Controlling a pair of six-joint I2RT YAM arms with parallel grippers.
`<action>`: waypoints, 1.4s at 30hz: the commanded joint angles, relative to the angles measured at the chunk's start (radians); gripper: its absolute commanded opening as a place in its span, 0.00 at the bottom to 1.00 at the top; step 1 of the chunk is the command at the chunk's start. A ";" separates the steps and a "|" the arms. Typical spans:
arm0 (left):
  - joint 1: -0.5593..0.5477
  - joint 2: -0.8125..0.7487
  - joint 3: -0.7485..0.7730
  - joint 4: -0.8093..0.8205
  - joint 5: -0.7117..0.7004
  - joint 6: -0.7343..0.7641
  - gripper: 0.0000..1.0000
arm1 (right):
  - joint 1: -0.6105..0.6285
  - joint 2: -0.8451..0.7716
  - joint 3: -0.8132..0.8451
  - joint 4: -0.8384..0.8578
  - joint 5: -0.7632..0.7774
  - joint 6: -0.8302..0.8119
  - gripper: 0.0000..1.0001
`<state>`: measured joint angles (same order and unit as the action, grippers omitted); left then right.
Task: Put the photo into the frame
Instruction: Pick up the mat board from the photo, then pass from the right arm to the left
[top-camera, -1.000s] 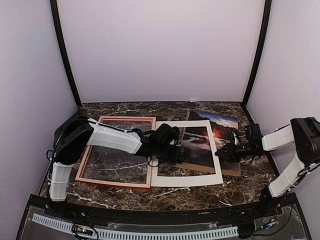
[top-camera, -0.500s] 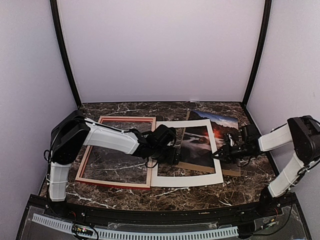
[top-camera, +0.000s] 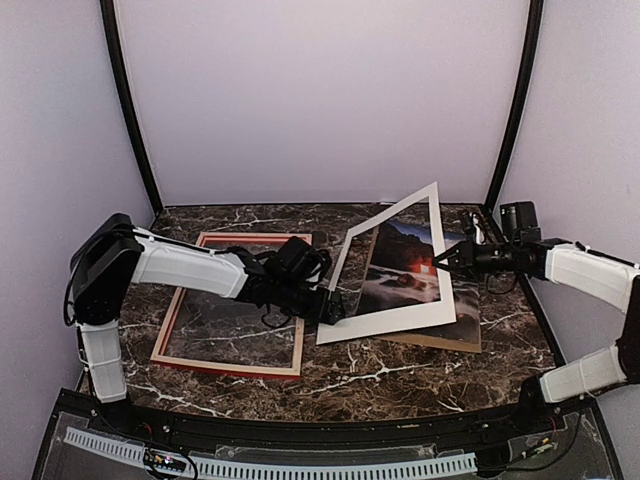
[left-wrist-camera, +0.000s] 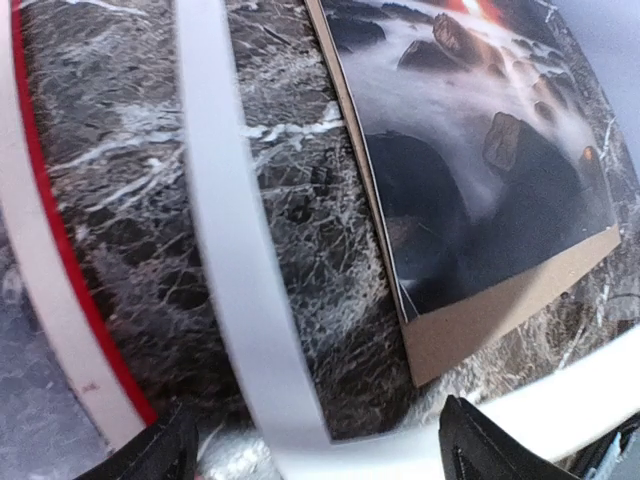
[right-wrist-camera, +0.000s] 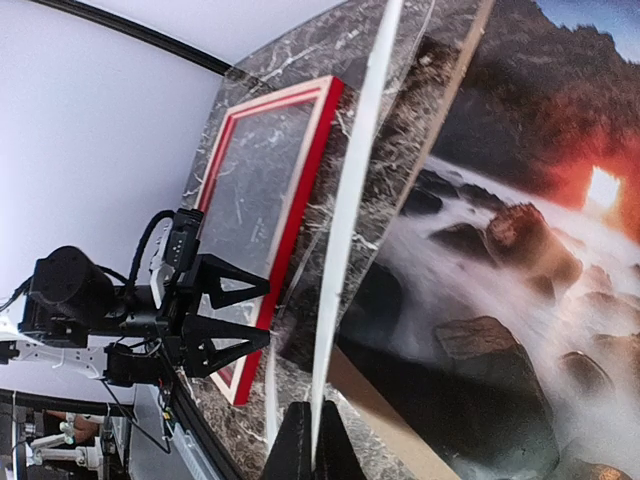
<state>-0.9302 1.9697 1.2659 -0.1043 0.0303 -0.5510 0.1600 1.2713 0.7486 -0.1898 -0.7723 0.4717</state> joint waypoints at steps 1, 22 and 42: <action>0.093 -0.185 -0.085 0.040 0.151 0.030 0.86 | 0.012 -0.063 0.086 -0.111 -0.035 -0.003 0.00; 0.224 -0.148 -0.136 0.331 0.607 -0.059 0.99 | 0.122 -0.100 0.302 -0.089 -0.139 0.111 0.00; 0.237 0.012 -0.087 0.679 0.797 -0.206 0.97 | 0.131 -0.162 0.274 -0.029 -0.200 0.171 0.00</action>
<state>-0.7017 1.9656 1.1481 0.4412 0.7540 -0.7074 0.2832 1.1282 1.0237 -0.2600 -0.9527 0.6411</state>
